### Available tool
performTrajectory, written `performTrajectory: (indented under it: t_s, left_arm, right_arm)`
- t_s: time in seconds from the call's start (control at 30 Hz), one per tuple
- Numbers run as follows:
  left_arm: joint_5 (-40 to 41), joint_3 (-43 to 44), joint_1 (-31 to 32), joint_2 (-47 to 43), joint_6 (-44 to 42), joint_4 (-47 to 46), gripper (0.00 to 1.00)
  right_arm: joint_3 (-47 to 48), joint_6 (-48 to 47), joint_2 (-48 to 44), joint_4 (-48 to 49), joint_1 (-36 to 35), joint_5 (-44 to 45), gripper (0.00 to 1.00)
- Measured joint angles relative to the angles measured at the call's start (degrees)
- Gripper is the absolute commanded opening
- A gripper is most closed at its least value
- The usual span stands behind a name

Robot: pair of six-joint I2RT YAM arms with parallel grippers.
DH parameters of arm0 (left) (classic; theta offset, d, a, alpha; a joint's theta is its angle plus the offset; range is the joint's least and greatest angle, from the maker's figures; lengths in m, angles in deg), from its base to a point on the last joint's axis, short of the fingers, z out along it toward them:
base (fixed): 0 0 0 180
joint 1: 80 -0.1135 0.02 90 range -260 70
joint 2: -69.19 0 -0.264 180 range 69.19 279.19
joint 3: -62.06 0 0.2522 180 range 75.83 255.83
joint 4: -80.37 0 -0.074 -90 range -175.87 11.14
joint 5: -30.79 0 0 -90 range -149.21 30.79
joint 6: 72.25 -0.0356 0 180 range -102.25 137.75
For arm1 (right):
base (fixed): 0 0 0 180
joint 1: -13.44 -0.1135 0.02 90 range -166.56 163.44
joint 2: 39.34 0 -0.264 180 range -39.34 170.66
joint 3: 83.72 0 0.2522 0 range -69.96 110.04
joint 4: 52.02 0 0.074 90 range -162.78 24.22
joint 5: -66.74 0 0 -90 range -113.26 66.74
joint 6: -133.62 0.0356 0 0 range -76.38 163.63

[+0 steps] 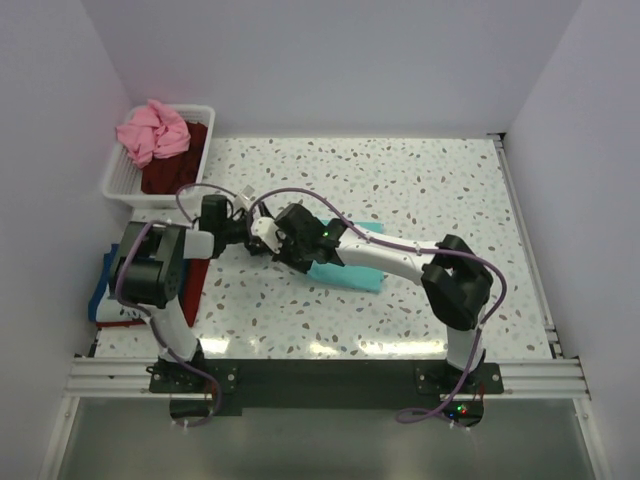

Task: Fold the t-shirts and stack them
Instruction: Neatly place the folded tshirt to the corner

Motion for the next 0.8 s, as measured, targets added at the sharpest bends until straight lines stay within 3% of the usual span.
performTrajectory:
  t_s: [0.33,0.43,0.53,0.6,0.63,0.7,0.73,0.8]
  left_arm:
    - [-0.2,0.1,7.5,4.9,12.2,-10.6,1.0]
    - [-0.6,1.2,7.8,6.3,14.1,-11.0,0.87]
    - [-0.8,2.6,7.8,7.7,14.3,-9.7,0.59]
    - [-0.4,3.9,7.8,8.2,11.3,-4.2,0.21]
    - [0.0,4.5,7.8,8.2,9.7,-2.1,0.14]
    - [1.0,7.0,7.6,8.2,3.9,6.7,0.0]
    - [1.4,8.1,7.5,8.2,1.0,10.7,0.0]
    - [1.4,10.5,6.8,8.2,-5.0,18.6,0.0]
  right_arm:
    - [0.0,0.1,0.0,-0.6,0.0,-1.6,0.0]
    - [0.0,0.2,0.0,-0.8,0.0,-2.0,0.0]
    - [0.0,0.8,0.0,-0.9,0.0,-3.1,0.0]
    - [0.0,1.6,0.0,-1.3,0.1,-4.4,0.0]
    - [0.0,1.7,0.0,-1.4,0.1,-4.6,0.02]
    - [0.0,2.4,0.0,-1.7,0.1,-5.7,0.15]
    - [0.0,2.8,0.0,-1.8,0.1,-6.1,0.3]
    - [0.0,4.1,-0.3,-2.4,0.6,-7.6,0.46]
